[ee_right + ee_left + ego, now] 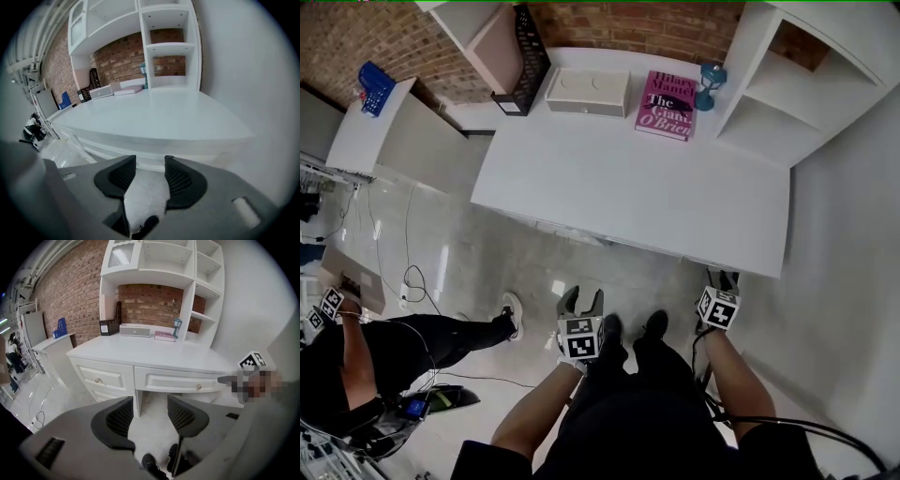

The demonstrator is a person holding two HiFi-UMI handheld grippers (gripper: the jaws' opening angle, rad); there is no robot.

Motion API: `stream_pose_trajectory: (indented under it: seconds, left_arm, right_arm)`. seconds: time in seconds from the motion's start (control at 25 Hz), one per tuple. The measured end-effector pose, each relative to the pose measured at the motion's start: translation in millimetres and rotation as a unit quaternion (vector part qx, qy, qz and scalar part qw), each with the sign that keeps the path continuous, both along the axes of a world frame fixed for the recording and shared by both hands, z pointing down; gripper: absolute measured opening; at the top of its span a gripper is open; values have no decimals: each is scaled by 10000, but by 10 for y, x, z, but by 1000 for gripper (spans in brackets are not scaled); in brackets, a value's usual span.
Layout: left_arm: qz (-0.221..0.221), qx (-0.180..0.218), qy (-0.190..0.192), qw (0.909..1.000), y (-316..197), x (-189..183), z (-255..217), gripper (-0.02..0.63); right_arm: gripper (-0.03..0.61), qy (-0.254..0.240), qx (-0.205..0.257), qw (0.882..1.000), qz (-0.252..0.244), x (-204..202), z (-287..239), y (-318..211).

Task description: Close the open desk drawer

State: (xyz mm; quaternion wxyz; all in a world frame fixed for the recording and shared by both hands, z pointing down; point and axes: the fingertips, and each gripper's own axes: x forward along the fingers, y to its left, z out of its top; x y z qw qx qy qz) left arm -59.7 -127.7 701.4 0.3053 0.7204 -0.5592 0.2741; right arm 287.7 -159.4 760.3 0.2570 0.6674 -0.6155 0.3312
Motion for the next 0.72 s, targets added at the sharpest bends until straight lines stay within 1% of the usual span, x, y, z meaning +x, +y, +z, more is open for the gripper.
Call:
stream_pose_trajectory:
  seconds: [0.16, 0.24, 0.28, 0.4, 0.52, 0.6, 0.72]
  left_arm:
    - [32, 301, 44, 9995, -175, -63, -241, 225]
    - [25, 511, 92, 9986, -301, -87, -396, 225]
    - [14, 632, 135, 9979, -374, -95, -491, 225]
    - [-5, 1055, 272, 9940, -602, -116, -848, 225]
    - [67, 1548, 335, 9874, -812, -144, -1312, 225]
    - [162, 1862, 400, 9816, -933, -139, -1680, 225]
    - [326, 2415, 468, 9687, -1066, -112, -2261, 225]
  right_arm:
    - [171, -122, 405, 9989, -215, -235, -420, 17]
    - [137, -167, 752, 9963, -384, -368, -703, -77]
    - [130, -165, 945, 9943, -464, -424, -863, -146]
    - [131, -92, 1545, 9855, -699, -571, -1422, -398]
    - [137, -37, 2153, 9720, -942, -743, -2085, -649]
    - [136, -67, 2604, 9599, -1034, -860, -2571, -788]
    - [96, -73, 3293, 9373, -1138, -1009, -3300, -898]
